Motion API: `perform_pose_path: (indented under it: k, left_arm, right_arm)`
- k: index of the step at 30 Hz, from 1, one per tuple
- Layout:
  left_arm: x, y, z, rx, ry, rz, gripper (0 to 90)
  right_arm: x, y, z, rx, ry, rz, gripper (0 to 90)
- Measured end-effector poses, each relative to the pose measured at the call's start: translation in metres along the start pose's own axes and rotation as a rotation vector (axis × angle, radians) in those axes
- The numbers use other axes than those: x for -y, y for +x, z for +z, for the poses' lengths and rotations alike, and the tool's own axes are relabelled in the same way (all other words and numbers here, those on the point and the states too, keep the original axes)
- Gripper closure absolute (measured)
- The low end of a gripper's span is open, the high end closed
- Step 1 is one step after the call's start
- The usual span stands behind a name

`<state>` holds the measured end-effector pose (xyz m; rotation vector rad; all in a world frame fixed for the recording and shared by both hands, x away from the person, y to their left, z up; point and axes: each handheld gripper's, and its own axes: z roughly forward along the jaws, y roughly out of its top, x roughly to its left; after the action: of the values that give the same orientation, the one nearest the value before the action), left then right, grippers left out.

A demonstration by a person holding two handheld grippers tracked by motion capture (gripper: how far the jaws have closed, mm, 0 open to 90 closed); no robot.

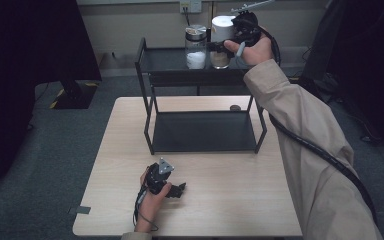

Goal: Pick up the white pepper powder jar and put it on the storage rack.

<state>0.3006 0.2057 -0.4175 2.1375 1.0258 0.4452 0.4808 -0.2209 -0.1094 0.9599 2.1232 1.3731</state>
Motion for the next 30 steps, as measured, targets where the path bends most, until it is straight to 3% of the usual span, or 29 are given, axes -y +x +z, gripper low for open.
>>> perform_pose_path:
  k: [6, 15, 30]
  left_arm:
    - [0.0, 0.0, 0.0, 0.0, 0.0, 0.0, 0.0]
    - [0.0, 0.0, 0.0, -0.001, 0.0, 0.0, 0.0]
    - [0.0, 0.0, 0.0, -0.001, 0.001, -0.001, 0.0]
  right_arm:
    - [0.008, 0.007, -0.007, 0.051, -0.028, 0.018, 1.9]
    - [0.018, 0.016, -0.022, 0.063, -0.056, 0.06, 0.0]
    - [0.033, 0.035, -0.046, 0.052, -0.065, 0.057, 0.0]
